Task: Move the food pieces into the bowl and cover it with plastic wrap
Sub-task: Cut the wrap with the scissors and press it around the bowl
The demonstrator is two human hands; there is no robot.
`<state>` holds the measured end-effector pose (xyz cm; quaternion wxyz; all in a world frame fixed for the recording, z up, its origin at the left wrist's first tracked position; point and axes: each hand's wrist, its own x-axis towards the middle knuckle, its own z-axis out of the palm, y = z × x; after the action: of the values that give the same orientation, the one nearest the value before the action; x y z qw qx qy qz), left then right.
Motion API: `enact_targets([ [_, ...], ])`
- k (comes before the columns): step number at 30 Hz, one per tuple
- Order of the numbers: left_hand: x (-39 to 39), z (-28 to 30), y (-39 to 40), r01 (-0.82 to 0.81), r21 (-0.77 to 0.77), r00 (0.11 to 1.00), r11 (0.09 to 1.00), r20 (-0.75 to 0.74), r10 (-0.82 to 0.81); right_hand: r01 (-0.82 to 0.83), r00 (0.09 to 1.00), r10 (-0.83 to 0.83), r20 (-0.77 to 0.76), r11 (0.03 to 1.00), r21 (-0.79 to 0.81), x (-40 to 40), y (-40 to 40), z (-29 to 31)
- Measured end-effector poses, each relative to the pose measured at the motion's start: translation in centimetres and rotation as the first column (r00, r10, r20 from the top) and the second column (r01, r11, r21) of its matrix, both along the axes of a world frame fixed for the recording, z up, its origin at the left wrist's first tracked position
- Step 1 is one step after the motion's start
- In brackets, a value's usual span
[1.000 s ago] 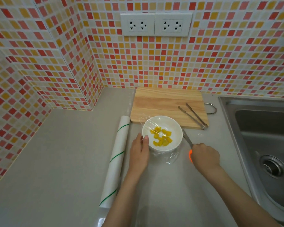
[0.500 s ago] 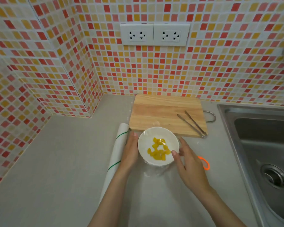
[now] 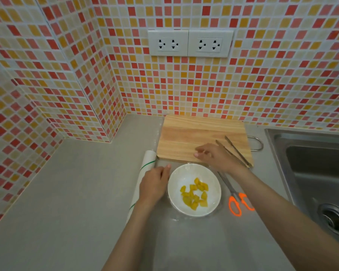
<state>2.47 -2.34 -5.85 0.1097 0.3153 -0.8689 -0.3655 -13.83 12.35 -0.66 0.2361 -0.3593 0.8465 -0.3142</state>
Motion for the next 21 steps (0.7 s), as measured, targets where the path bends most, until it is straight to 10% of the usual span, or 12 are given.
enact_targets([
  [15, -2.4, -1.1, -0.5, -0.132, 0.147, 0.951, 0.980, -0.260, 0.167, 0.420, 0.858, -0.227, 0.461, 0.828, -0.373, -0.2, 0.1, -5.1],
  [21, -2.8, -1.0, -1.4, -0.056, 0.293, 0.990, 0.954, -0.108, 0.091, 0.461, 0.836, -0.257, 0.484, 0.808, -0.367, -0.5, 0.5, -5.1],
])
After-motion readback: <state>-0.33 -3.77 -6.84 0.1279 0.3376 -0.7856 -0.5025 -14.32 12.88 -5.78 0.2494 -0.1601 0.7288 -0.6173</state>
